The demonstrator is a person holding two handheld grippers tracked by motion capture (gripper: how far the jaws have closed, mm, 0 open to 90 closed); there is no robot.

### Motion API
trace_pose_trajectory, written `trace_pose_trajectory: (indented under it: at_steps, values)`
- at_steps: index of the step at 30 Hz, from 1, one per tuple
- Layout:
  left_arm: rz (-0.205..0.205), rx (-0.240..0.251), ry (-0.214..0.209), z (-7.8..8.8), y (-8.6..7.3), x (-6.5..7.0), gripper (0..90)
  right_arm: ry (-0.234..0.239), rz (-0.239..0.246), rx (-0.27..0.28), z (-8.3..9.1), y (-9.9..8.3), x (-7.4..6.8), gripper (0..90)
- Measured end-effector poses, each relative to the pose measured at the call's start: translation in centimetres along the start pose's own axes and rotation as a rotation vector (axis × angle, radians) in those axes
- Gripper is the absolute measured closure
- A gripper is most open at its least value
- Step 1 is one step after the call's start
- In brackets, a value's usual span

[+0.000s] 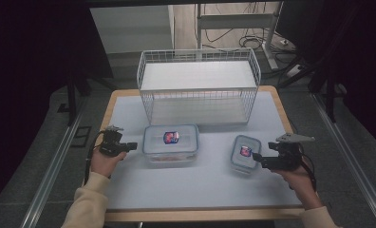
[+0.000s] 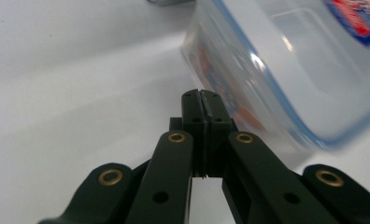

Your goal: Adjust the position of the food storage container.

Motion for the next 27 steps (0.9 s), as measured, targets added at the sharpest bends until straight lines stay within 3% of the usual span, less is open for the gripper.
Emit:
trace_pose_trajectory:
  at_steps: [4, 5, 6, 9, 16, 20, 27]
  values:
    - [0.000, -0.007, -0.050, -0.9, 0.7, 0.6, 90.0, -0.001, -0.001, 0.000, 0.0, -0.1, 0.1, 16.2]
    - [-0.012, -0.015, -0.018, -1.2, 0.9, 0.9, 90.0, -0.001, -0.002, -0.001, 0.0, -0.1, 0.2, 16.2]
    - [-0.012, -0.015, -0.018, -1.2, 0.9, 0.9, 90.0, -0.001, -0.002, -0.001, 0.0, -0.1, 0.2, 16.2]
    - [0.001, -0.017, -0.044, -1.7, 1.2, 1.0, 90.0, -0.002, -0.003, 0.002, 0.1, 0.0, 0.1, 16.2]
    - [-0.009, -0.032, -0.058, -3.4, 1.9, 2.5, 90.0, -0.001, 0.002, -0.001, 0.0, 0.0, 0.1, 16.2]
    - [-0.020, -0.035, -0.073, -3.9, 1.9, 3.3, 90.0, -0.002, 0.001, 0.001, 0.0, 0.0, 0.2, 16.2]
    - [-0.023, -0.027, -0.075, -3.9, 1.8, 3.5, 90.0, 0.002, 0.000, 0.018, 0.1, 0.2, -0.1, 16.2]
Point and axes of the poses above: each handheld gripper's, and its own axes: z roughly backward along the jaws, y roughly out of its top, x roughly to its right, the point moved 2 cm from there along -z, roughly forward along the jaws, and after that the axes turned 4 degrees about z, right-handed, at the moved point
